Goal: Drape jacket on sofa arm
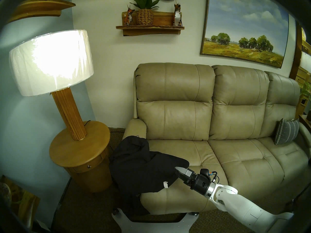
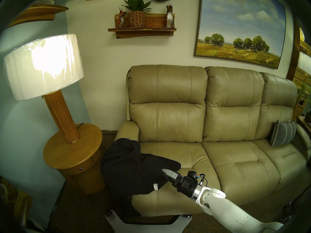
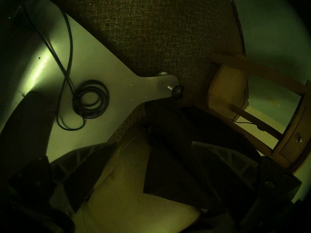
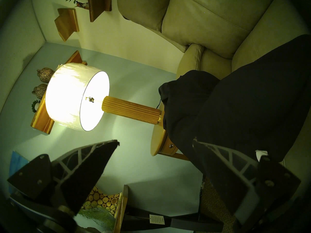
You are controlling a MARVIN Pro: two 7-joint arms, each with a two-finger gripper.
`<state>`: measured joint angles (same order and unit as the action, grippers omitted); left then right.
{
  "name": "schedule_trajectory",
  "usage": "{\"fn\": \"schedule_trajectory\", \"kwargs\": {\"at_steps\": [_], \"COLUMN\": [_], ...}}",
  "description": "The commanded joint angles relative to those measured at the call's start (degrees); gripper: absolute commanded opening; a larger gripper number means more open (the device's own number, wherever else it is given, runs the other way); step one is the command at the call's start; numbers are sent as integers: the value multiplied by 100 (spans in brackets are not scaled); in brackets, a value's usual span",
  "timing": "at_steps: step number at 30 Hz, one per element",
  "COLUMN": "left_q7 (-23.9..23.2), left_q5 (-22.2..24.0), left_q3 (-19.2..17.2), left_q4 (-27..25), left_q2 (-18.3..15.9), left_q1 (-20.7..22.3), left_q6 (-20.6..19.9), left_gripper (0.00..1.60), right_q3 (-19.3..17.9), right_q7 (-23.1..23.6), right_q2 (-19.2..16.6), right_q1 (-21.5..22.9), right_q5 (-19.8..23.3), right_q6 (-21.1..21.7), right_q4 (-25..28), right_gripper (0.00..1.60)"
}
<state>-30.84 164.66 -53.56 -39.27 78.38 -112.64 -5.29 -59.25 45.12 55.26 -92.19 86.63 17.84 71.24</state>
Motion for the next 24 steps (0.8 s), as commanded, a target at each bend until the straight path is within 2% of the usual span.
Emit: {"fn": "schedule_trajectory", "kwargs": {"at_steps": [1, 8, 17, 24], "left_q7": [-676, -1356, -2227, -2900], "left_q5": [-76, -330, -920, -1378], "left_q3": [-35, -92, -85, -146], "left_q4": [-250, -568, -1207, -1586], "left_q2": [114, 75, -145, -214], "left_q1": [-456, -553, -732, -972], "left_q6": [-182, -332, -619, -491], "left_gripper": [160, 160, 160, 160], "right_q3": [-7, -16, -15, -12], "right_q7": [45, 97, 132, 175], "right_q2": [-7, 6, 3, -1], "right_q1": [68, 56, 54, 52], "right_q5": [-17, -13, -20, -29], "right_q6": [12, -23, -44, -64], "right_q4": [84, 84, 89, 92], "right_gripper": [160, 160, 160, 160]}}
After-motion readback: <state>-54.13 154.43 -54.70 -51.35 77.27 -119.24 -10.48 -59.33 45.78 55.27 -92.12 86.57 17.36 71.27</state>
